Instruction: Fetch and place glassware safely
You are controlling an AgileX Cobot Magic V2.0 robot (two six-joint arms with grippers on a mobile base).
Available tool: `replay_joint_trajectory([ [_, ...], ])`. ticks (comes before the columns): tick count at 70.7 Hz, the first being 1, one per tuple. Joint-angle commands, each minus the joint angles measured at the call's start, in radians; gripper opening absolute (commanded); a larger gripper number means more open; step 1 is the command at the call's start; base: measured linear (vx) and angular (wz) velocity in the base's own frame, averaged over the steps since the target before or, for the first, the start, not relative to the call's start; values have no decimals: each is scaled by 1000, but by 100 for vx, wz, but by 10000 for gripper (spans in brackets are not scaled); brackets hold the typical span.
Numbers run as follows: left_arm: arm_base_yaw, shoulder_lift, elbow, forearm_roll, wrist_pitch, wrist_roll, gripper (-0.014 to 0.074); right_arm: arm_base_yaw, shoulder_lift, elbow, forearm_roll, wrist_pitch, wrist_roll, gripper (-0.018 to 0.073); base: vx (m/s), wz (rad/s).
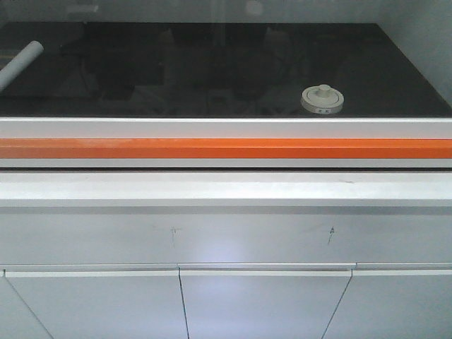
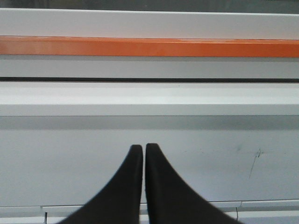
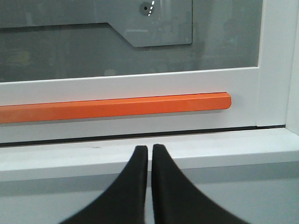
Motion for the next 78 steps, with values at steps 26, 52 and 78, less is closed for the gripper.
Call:
replay_joint_trajectory([
  [26, -5, -12, 29, -11, -151, -3, -7, -5, -13, 19, -6, -98, -4, -3, 0, 0],
  [52, -5, -10, -17, -12, -521, -12, -7, -5, -13, -16, -3, -288, 1, -3, 0, 0],
  [78, -5, 261, -531, -9, -369, -1, -7, -5, 136, -427, -4, -156, 1, -3, 0, 0],
])
